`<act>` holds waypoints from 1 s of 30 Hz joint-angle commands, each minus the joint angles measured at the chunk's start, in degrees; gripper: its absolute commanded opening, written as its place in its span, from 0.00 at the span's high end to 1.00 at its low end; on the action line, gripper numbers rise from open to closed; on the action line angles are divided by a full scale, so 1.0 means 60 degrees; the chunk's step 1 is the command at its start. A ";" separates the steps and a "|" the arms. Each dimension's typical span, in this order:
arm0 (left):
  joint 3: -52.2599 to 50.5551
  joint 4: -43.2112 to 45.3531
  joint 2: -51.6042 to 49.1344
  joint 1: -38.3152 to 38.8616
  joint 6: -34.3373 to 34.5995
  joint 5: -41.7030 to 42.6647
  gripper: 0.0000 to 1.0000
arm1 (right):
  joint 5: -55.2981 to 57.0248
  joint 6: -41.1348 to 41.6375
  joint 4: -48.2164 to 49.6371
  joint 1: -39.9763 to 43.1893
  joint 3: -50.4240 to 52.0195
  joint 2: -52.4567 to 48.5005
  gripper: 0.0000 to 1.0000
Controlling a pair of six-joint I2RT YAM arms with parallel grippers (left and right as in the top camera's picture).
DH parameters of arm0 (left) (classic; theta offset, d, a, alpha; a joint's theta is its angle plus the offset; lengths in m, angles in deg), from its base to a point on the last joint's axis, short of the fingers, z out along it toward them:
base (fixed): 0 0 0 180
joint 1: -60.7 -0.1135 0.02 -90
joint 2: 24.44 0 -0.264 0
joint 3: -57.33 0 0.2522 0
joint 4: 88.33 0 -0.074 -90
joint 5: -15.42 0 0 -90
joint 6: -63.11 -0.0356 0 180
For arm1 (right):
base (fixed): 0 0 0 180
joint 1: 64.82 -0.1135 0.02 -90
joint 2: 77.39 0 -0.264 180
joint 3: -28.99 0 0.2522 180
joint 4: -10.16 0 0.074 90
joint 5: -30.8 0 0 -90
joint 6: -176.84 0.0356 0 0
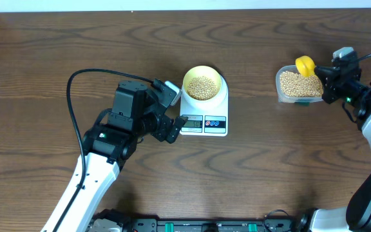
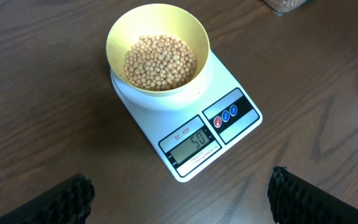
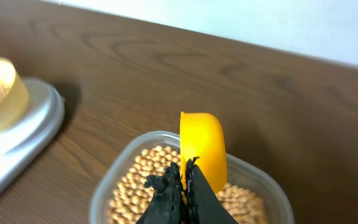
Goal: Scoop item into bowl and weigh 50g on scale
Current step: 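Lower the scoop into the soybean tub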
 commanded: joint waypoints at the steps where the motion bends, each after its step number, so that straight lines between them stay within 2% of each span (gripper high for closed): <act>1: -0.0015 0.0007 0.0102 -0.0051 0.0015 0.0120 0.08 | -0.0058 0.2798 -0.0011 0.0022 -0.0029 0.0011 0.99; 7: -0.0015 0.0007 0.0102 -0.0051 0.0015 0.0120 0.08 | 0.0015 0.5151 -0.0441 0.0022 -0.0029 0.0011 0.98; 11: -0.0015 0.0007 0.0102 -0.0051 0.0015 0.0120 0.09 | 0.1016 0.6637 -0.1191 0.0022 -0.0029 0.0011 0.98; 15: -0.0015 0.0007 0.0102 -0.0051 0.0015 0.0120 0.09 | 0.1843 0.6765 -0.1668 0.0022 -0.0029 0.0011 0.98; 24: -0.0015 0.0007 0.0102 -0.0051 0.0015 0.0120 0.09 | 0.2342 0.6765 -0.1661 0.0022 -0.0029 0.0011 0.99; 25: -0.0015 0.0007 0.0102 -0.0051 0.0015 0.0120 0.08 | 0.2342 0.6765 -0.1665 0.0022 -0.0029 0.0011 0.95; 27: -0.0015 0.0007 0.0102 -0.0051 0.0015 0.0120 0.08 | 0.2335 0.6768 -0.1661 0.0018 -0.0029 0.0011 0.75; 28: -0.0015 0.0007 0.0102 -0.0051 0.0015 0.0120 0.08 | 0.2335 0.6768 -0.1661 0.0015 -0.0029 0.0011 0.70; 30: -0.0015 0.0007 0.0102 -0.0051 0.0015 0.0120 0.09 | 0.2335 0.6765 -0.1661 0.0015 -0.0029 0.0011 0.73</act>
